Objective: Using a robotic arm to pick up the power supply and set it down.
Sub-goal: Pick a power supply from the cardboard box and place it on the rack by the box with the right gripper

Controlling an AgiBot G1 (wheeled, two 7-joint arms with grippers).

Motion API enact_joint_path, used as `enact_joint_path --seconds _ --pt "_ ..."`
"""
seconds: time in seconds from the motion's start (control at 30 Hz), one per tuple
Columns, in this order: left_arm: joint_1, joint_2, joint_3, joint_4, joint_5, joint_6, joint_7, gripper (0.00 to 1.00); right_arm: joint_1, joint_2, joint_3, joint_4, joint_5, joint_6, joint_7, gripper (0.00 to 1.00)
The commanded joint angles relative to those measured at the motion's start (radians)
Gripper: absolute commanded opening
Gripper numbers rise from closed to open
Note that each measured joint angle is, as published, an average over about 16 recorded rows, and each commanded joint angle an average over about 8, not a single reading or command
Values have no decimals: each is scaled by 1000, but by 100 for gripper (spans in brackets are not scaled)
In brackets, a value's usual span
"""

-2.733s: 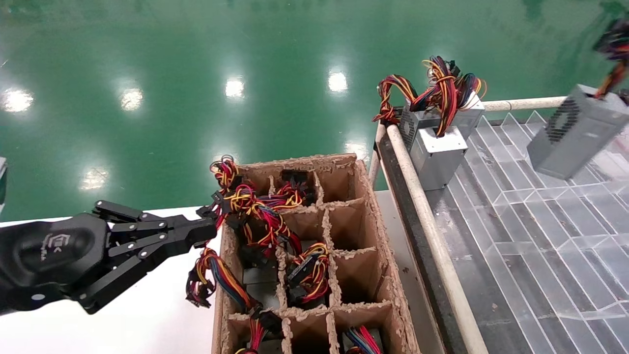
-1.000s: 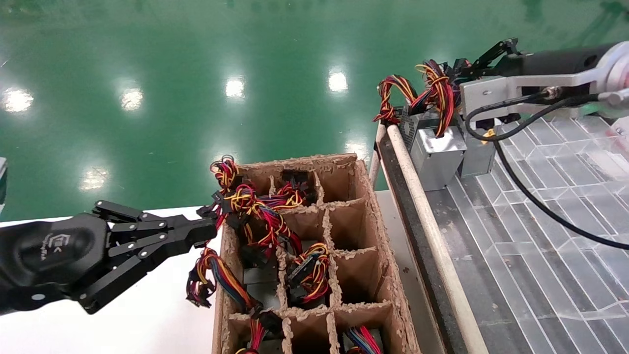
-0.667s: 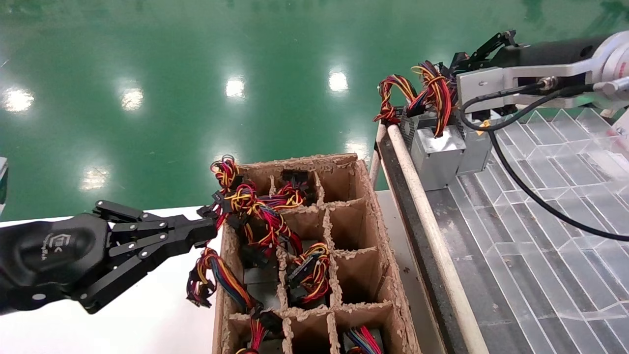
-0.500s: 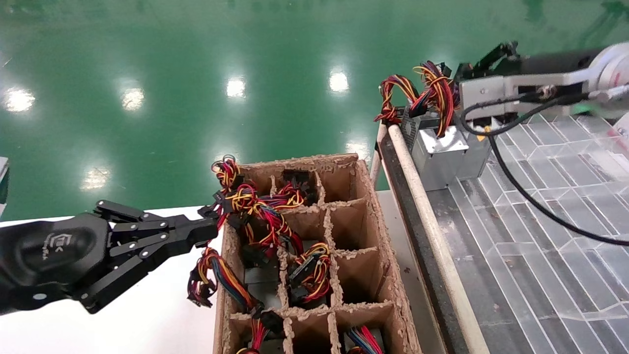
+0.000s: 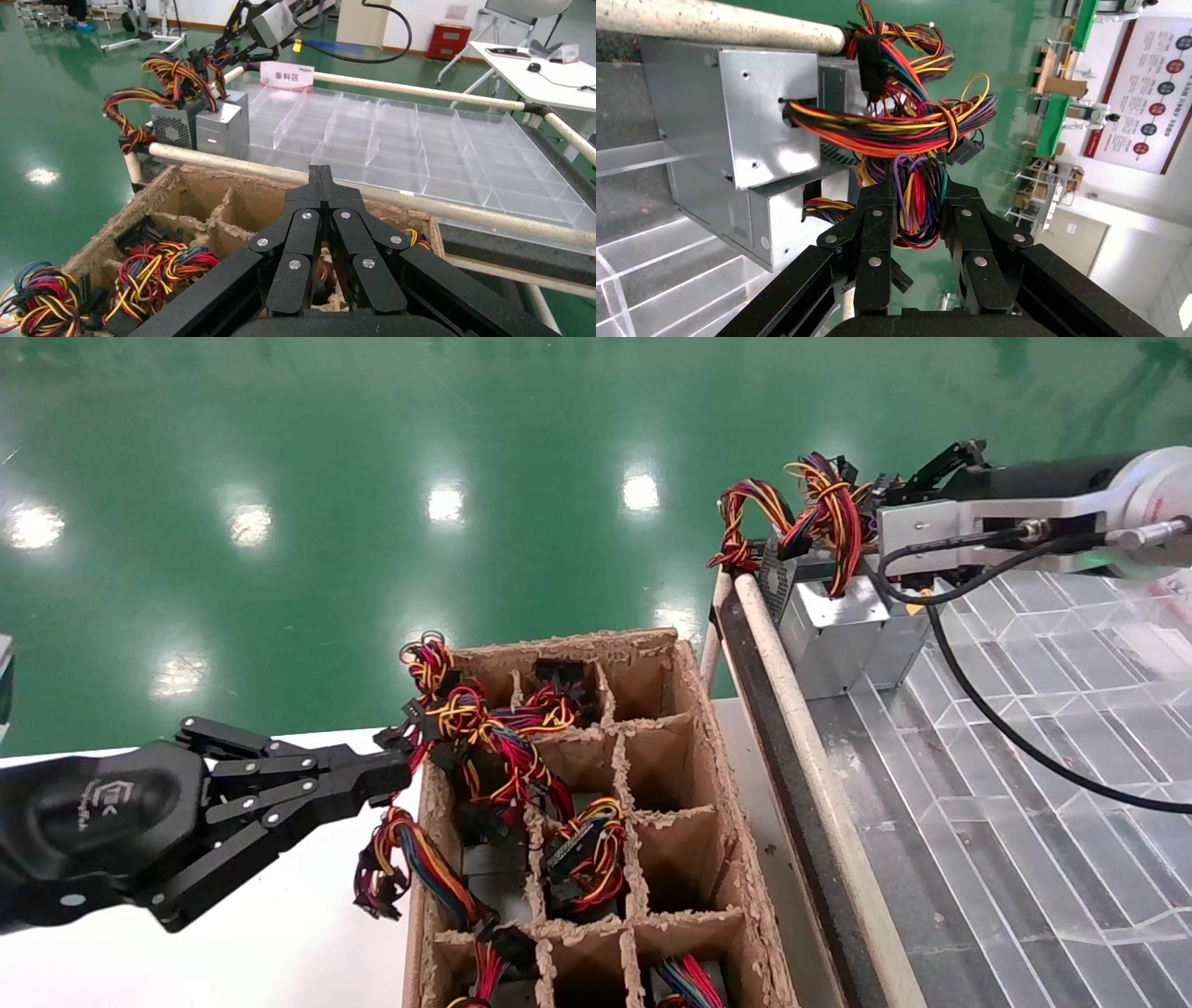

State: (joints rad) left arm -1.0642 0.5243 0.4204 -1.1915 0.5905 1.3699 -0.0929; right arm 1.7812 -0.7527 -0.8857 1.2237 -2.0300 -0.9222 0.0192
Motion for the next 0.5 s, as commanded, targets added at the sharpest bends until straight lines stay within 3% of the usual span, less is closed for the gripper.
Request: enact_joint_path --seconds 0.03,0.5 --pt "0 0 0 0 0 0 0 0 1 3 1 -3 3 -2 -2 100" --pt "0 0 0 0 0 0 0 0 -14 16 12 19 23 14 12 100"
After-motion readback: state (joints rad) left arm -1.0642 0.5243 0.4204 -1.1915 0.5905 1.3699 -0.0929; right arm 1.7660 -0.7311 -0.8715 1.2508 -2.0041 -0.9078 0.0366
